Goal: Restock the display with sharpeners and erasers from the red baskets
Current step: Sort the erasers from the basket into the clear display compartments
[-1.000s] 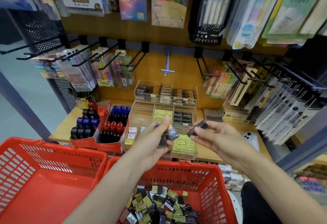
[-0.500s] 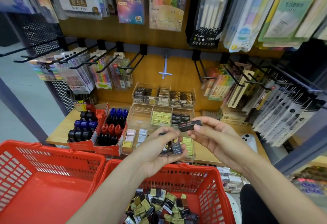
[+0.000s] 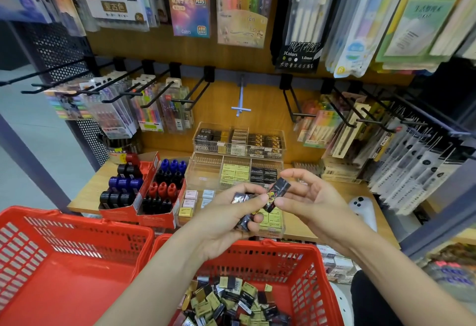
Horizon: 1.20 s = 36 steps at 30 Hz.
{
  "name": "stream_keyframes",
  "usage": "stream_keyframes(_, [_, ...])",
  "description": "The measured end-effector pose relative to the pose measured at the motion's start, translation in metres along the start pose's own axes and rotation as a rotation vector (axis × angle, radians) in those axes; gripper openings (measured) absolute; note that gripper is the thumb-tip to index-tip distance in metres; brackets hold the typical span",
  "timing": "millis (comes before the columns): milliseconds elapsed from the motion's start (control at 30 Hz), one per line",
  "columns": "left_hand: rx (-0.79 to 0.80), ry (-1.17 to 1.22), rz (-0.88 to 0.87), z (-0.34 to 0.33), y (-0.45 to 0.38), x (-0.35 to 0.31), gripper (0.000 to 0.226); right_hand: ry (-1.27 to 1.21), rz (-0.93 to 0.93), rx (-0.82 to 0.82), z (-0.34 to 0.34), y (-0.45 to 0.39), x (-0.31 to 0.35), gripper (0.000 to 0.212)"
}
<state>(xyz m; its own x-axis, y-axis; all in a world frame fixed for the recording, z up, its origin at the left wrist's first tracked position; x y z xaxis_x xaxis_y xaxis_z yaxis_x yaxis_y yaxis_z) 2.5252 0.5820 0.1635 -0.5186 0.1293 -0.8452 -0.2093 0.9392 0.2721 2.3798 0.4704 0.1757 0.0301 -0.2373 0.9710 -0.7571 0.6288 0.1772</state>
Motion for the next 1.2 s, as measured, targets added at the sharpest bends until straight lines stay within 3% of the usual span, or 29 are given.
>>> stream_keyframes(200, [-0.106,-0.123,-0.049,0.004,-0.007,0.01,0.012,-0.325,-0.269,-0.034,-0.004,-0.001,-0.011,0.05])
stream_keyframes(333, [-0.142,-0.227,-0.094,0.008,-0.012,0.014,0.014,-0.074,-0.284,-0.065,-0.005,0.001,-0.017,0.019])
stream_keyframes(467, [-0.147,-0.266,-0.074,0.014,-0.018,0.017,0.009,0.017,-0.226,-0.127,-0.001,-0.003,-0.021,0.03])
stream_keyframes(533, [-0.15,-0.256,-0.022,0.017,-0.027,0.015,0.015,0.055,-0.196,-0.145,0.0,-0.014,-0.02,0.023])
stream_keyframes(667, [-0.18,-0.238,-0.002,0.026,-0.068,0.0,0.021,0.421,-0.075,-0.194,0.004,-0.06,-0.008,0.018])
stream_keyframes(833, [-0.249,-0.27,-0.089,0.041,-0.143,-0.029,0.015,1.029,0.246,-0.361,0.019,-0.142,0.011,0.026])
stream_keyframes(900, [-0.322,-0.456,-0.175,0.052,-0.173,-0.04,0.014,1.105,0.253,-0.433,0.032,-0.175,0.018,0.03])
stream_keyframes(1033, [-0.396,-1.16,-0.226,0.076,-0.213,-0.056,0.042,1.233,0.045,-0.427,0.058,-0.229,0.014,0.038])
stream_keyframes(1200, [-0.357,-1.438,-0.193,0.095,-0.231,-0.042,0.041,1.246,-0.097,-0.316,0.059,-0.262,0.0,0.026])
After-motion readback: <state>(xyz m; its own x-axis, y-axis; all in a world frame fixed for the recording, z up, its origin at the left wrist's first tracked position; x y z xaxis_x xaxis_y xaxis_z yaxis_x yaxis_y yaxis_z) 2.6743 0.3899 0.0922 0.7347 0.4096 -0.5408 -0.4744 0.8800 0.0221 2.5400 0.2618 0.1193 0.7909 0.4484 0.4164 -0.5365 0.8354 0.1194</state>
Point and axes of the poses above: each hand's wrist, its own y-axis away from the middle knuckle, its own z-axis out of the back of the hand, x = y × z, the point moved 2 cm from there along -y, towards the middle knuckle, and after that the axes turned 5 degrees about -z, right-handed, at the moved point
